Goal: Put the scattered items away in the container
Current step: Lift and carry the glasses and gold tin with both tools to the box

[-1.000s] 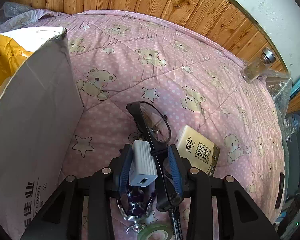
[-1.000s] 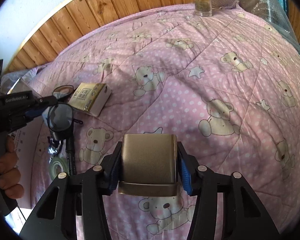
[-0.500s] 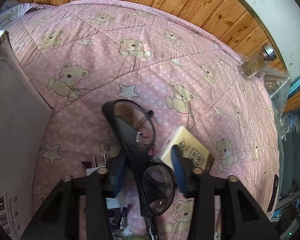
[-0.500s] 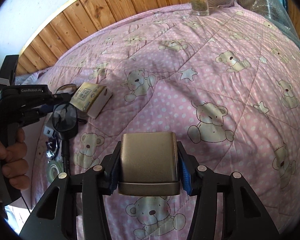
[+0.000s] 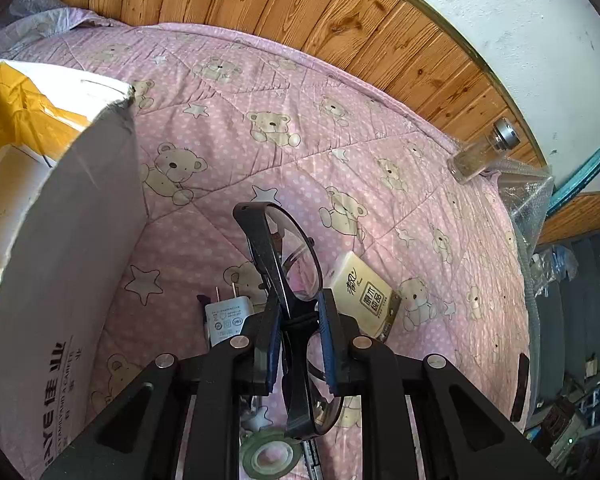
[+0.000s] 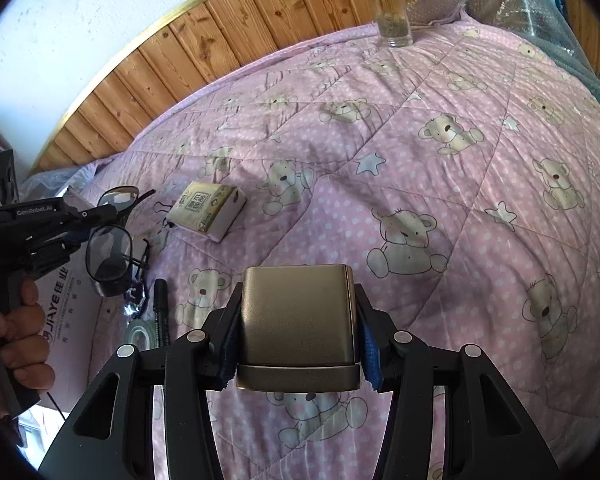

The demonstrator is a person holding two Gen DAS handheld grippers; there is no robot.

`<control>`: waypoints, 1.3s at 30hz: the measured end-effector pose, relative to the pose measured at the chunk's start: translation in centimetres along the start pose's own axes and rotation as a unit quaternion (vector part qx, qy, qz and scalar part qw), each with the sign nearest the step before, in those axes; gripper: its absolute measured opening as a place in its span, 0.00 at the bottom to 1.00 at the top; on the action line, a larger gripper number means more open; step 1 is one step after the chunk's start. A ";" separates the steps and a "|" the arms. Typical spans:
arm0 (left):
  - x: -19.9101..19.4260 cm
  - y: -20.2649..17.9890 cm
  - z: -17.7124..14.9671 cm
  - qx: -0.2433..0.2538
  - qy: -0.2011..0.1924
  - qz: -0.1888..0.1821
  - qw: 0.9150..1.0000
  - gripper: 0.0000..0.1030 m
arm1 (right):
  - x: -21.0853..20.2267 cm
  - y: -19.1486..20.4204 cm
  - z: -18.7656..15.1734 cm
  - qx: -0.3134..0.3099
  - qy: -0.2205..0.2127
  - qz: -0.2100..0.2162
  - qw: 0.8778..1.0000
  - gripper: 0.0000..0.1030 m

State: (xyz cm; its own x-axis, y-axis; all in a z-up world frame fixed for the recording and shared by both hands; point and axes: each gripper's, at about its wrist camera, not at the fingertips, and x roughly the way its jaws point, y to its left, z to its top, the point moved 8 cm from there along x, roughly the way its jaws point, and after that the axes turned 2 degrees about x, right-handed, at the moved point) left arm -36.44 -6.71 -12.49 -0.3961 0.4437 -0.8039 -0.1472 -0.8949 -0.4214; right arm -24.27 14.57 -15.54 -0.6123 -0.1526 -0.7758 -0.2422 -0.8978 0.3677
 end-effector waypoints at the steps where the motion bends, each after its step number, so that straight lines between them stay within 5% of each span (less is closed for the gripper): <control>1: -0.5 -0.2 -0.1 0.003 -0.003 -0.002 1.000 0.18 | -0.2 0.1 -0.1 0.001 0.000 0.003 1.000 0.49; 25: -11.6 -2.3 -10.3 0.052 -0.024 -0.037 0.998 0.18 | -9.1 6.5 -5.4 -0.039 -0.033 0.053 0.997 0.49; 39: -16.4 -0.5 -12.4 0.041 -0.052 -0.055 0.996 0.18 | -10.9 11.1 -7.6 -0.081 -0.036 0.068 0.994 0.49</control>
State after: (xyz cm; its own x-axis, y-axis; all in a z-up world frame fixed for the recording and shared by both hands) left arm -18.60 -12.96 -4.28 -0.4646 0.5355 -0.7053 -0.2667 -0.8441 -0.4653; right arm -14.56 3.12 -6.89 -0.6855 -0.2526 -0.6829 -0.0317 -0.9266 0.3746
